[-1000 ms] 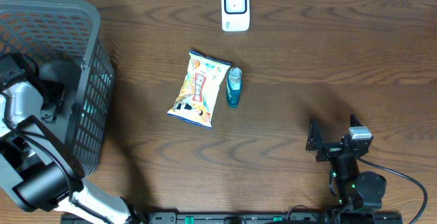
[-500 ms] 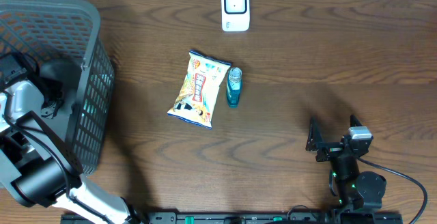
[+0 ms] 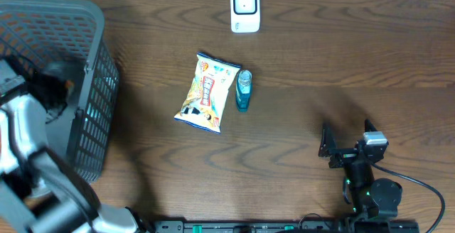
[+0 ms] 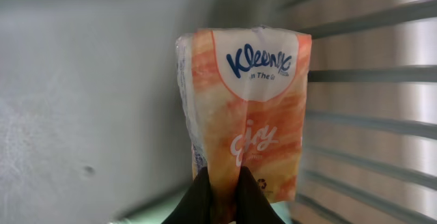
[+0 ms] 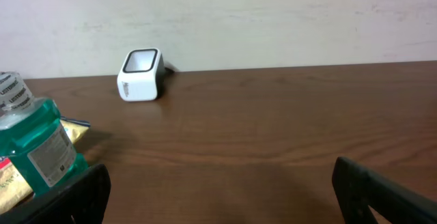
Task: Scan the item barcode
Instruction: 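Reach into the basket and grasp the orange Kleenex pack with left gripper, then carry the Kleenex pack right of the bottle and place it down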
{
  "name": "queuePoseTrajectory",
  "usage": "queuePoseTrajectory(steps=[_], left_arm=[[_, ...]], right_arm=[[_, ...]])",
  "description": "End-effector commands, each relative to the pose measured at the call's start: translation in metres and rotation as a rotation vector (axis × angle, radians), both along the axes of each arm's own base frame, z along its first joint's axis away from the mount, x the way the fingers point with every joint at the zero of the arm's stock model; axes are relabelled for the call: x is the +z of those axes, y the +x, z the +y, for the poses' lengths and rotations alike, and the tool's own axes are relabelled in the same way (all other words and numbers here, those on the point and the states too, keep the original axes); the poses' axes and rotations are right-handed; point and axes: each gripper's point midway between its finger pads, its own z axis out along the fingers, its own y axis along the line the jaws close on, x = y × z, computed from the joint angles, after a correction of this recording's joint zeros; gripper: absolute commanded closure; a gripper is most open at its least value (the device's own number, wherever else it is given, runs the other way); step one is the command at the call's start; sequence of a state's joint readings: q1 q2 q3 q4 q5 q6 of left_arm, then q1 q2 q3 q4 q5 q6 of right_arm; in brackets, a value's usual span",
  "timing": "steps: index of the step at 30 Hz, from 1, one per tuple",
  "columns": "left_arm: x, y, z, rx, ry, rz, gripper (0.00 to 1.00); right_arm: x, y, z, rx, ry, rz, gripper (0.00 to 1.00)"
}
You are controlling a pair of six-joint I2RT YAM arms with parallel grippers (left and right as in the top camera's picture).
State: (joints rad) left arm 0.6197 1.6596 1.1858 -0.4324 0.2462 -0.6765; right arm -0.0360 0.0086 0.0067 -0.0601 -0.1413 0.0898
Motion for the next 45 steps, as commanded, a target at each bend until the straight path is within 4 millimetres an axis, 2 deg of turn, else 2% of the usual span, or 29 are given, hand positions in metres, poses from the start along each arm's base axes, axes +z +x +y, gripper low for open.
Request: queuePoseTrajectory(steps=[1, 5, 8, 10, 14, 20, 24, 28, 37, 42, 45], left_arm=[[0.101, 0.001, -0.011, -0.046, 0.123, -0.232, 0.93], [0.171, -0.017, -0.024, -0.044, 0.227, -0.385, 0.93], [0.213, -0.028, -0.047, -0.077, 0.279, -0.491, 0.93], [0.237, -0.030, -0.077, -0.161, 0.283, -0.571, 0.93], [0.254, -0.017, -0.148, -0.403, 0.196, -0.673, 0.93], [0.256, -0.010, -0.244, -0.692, 0.156, -0.712, 0.93], [0.254, -0.015, -0.299, -0.855, 0.192, -0.722, 0.93], [0.243, -0.020, -0.347, -1.015, 0.252, -0.710, 0.93], [0.193, -0.026, -0.434, -1.301, 0.297, -0.623, 0.93], [0.152, -0.027, -0.470, -1.444, 0.315, -0.546, 0.93], [0.129, -0.027, -0.483, -1.509, 0.327, -0.499, 0.93]], right_arm=[[-0.001, 0.000, -0.001, -0.004, -0.009, 0.002, 0.01], [-0.001, 0.000, -0.001, -0.004, -0.009, 0.002, 0.01], [-0.001, 0.000, -0.001, -0.004, -0.009, 0.002, 0.01], [-0.001, 0.000, -0.001, -0.004, -0.009, 0.002, 0.01], [-0.001, 0.000, -0.001, -0.004, -0.009, 0.002, 0.01], [-0.001, 0.000, -0.001, -0.004, -0.009, 0.002, 0.01], [-0.001, 0.000, -0.001, -0.004, -0.009, 0.002, 0.01], [-0.001, 0.000, -0.001, -0.004, -0.009, 0.002, 0.01], [-0.001, 0.000, -0.001, -0.004, -0.009, 0.002, 0.01], [-0.001, 0.000, -0.001, -0.004, -0.009, 0.002, 0.01], [-0.001, 0.000, -0.001, -0.004, -0.009, 0.002, 0.01]])
